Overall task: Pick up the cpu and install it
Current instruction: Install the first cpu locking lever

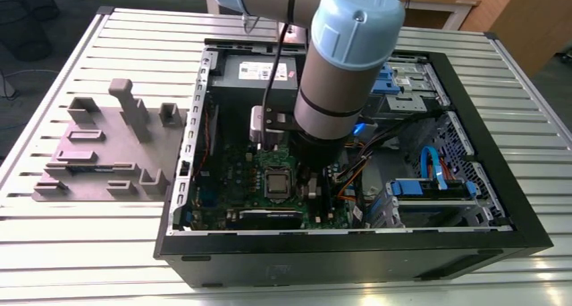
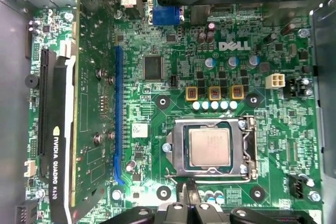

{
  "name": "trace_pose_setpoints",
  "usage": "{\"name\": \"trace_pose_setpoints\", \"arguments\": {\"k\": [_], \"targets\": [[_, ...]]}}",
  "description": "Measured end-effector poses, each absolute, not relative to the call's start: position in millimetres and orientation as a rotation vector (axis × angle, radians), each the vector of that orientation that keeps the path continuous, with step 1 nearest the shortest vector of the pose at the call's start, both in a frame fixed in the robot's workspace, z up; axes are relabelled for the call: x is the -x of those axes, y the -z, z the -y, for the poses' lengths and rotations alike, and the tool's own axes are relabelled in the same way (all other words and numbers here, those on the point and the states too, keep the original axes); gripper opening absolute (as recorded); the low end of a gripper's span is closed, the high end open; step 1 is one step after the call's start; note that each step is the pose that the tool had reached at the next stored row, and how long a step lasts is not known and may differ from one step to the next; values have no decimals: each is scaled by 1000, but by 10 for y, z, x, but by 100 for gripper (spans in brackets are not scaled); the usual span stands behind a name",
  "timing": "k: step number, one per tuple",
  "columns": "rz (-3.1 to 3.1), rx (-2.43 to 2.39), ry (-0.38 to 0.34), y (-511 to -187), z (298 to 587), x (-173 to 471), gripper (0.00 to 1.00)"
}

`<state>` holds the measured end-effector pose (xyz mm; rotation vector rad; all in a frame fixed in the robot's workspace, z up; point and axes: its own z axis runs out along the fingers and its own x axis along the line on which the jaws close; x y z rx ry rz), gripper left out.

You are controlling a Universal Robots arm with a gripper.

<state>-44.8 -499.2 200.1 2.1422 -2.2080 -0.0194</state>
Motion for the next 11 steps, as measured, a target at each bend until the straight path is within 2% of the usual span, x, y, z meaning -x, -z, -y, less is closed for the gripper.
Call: {"name": "trace_pose_setpoints", "arguments": {"k": [11], "targets": [[2209,-2144,23,-2073,4992,448,10]]}}
